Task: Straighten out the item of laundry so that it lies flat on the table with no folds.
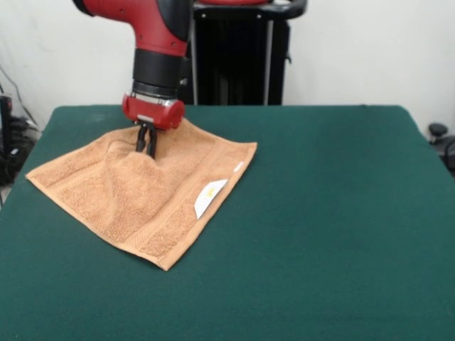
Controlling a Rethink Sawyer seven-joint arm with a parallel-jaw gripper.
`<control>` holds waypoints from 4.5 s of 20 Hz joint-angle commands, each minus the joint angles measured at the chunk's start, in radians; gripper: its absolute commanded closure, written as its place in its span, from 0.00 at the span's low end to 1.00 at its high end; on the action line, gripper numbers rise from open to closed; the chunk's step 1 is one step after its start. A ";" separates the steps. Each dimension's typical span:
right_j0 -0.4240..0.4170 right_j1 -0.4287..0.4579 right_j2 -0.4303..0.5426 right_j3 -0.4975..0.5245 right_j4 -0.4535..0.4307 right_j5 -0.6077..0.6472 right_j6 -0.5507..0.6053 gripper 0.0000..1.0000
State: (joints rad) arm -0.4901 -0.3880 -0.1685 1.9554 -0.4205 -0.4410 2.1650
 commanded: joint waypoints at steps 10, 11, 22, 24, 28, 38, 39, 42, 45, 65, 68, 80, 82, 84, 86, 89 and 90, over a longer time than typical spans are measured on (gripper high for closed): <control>0.104 0.155 0.240 0.147 0.217 0.222 0.217 1.00; 0.110 0.156 0.241 0.151 0.229 0.213 0.221 1.00; 0.179 0.152 0.186 0.171 0.288 0.147 0.191 1.00; 0.176 0.154 0.185 0.172 0.287 0.137 0.190 1.00; 0.180 0.157 0.174 0.173 0.290 0.118 0.191 1.00; 0.120 0.146 0.170 0.184 0.232 0.120 0.163 1.00; 0.112 0.145 0.171 0.184 0.222 0.119 0.157 1.00; 0.099 0.146 0.162 0.182 0.199 0.095 0.151 1.00; 0.079 0.136 0.156 0.178 0.173 0.106 0.133 1.00; 0.057 0.010 0.074 0.163 0.044 0.198 0.053 0.00; 0.072 0.009 0.054 0.159 0.042 0.179 0.057 0.00; 0.011 -0.025 0.094 0.149 0.028 0.220 0.070 0.00; -0.011 -0.053 0.113 0.162 0.018 0.240 0.071 0.00; -0.038 -0.107 0.151 0.187 0.014 0.288 0.069 0.00; -0.068 -0.180 0.199 0.218 0.009 0.347 0.058 0.00; -0.125 -0.255 0.253 0.244 -0.014 0.417 0.017 0.00; -0.148 -0.283 0.271 0.252 -0.021 0.450 -0.003 0.00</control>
State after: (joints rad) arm -0.5910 -0.5456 -0.0801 2.1435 -0.4068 -0.2150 2.1652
